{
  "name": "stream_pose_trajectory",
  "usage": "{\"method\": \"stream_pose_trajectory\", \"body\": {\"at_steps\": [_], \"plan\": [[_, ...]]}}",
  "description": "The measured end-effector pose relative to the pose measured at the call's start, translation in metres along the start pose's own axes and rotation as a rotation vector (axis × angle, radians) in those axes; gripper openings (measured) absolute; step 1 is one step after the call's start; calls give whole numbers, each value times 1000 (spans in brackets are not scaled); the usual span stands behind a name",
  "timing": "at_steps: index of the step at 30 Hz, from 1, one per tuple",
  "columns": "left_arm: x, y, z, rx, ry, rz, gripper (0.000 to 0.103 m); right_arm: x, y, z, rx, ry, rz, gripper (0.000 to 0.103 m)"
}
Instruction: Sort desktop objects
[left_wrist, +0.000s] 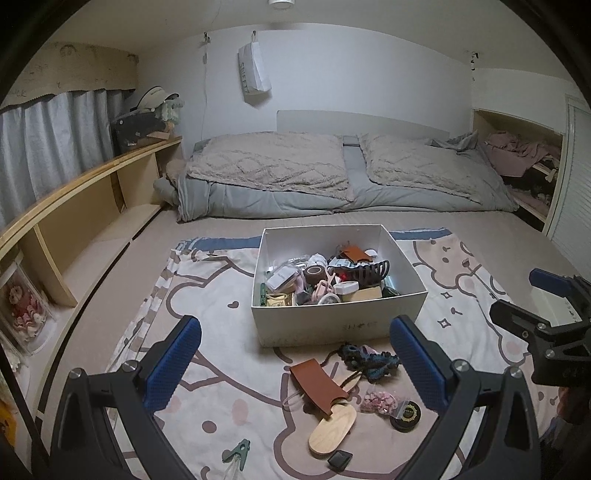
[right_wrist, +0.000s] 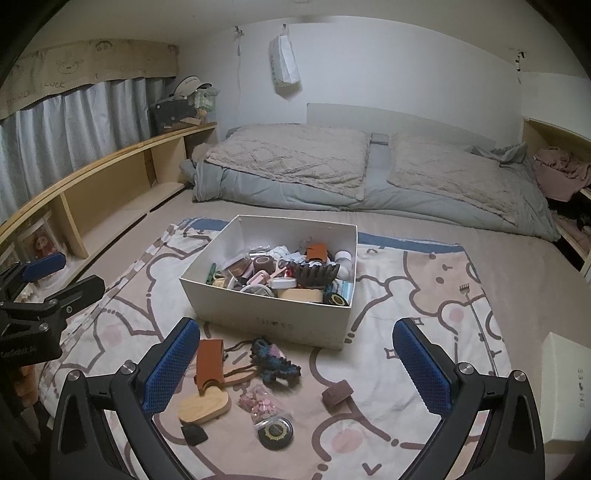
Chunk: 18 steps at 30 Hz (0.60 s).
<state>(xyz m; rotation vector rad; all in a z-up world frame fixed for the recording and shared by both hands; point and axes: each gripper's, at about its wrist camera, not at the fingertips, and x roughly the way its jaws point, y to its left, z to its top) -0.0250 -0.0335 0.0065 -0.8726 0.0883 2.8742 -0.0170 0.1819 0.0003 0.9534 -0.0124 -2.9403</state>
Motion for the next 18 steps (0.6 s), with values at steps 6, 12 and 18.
{"method": "stream_pose_trajectory", "body": {"at_steps": [6, 12, 18], "plan": [[1, 0, -1, 10, 7, -5, 103, 0, -2, -1, 1, 2, 0, 103], [1, -3, -2, 20, 4, -4, 103, 0, -2, -1, 1, 2, 1, 103], [1, -1, -2, 18, 3, 0, 103, -1, -2, -1, 0, 4, 2, 103]]}}
